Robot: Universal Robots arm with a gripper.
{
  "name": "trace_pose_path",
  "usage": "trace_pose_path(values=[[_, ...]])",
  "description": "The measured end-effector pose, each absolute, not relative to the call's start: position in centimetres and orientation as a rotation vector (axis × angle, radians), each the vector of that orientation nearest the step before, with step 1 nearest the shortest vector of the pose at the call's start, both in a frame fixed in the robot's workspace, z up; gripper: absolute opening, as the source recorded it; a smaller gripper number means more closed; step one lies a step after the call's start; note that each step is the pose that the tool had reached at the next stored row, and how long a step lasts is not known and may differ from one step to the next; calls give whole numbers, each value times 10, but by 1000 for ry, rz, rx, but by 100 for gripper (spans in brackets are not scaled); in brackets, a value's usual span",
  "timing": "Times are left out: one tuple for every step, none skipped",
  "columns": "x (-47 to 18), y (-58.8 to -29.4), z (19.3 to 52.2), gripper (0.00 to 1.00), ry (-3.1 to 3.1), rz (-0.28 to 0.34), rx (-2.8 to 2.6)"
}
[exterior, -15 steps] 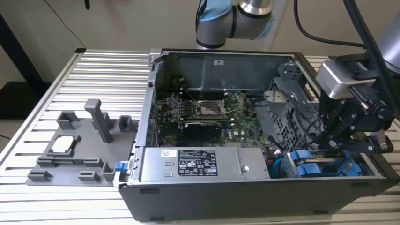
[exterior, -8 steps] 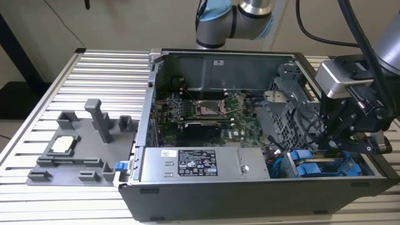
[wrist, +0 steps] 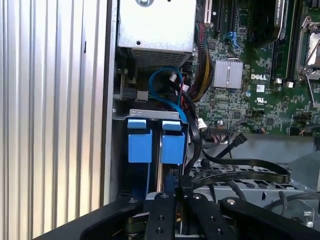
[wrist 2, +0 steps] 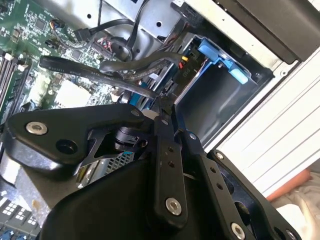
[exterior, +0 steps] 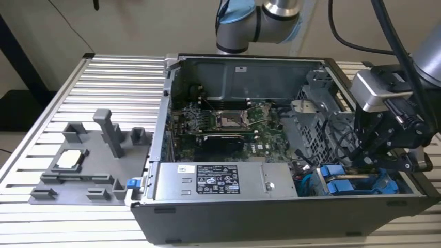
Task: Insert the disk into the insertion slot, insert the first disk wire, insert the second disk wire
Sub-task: 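Insert the first disk wire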
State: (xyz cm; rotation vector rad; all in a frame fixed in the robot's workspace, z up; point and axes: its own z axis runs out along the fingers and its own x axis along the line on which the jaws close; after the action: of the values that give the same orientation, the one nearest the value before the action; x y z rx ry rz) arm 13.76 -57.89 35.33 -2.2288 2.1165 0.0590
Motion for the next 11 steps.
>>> trace_pose_path(values=[[138, -579, 352, 16, 2116, 61, -2228], [139, -579, 351, 16, 2116, 62, -2226], [140, -579, 350, 16, 2115, 64, -2225], [140, -579, 349, 16, 2116, 65, -2223], [140, -579, 348, 16, 2116, 67, -2221], [141, -579, 347, 16, 2117, 68, -2219], [141, -579, 346, 16, 2116, 70, -2218], [141, -579, 346, 16, 2115, 72, -2217], [141, -579, 345, 16, 2114, 75, -2215], [142, -579, 344, 16, 2114, 77, -2213], [142, -579, 344, 16, 2114, 80, -2210]])
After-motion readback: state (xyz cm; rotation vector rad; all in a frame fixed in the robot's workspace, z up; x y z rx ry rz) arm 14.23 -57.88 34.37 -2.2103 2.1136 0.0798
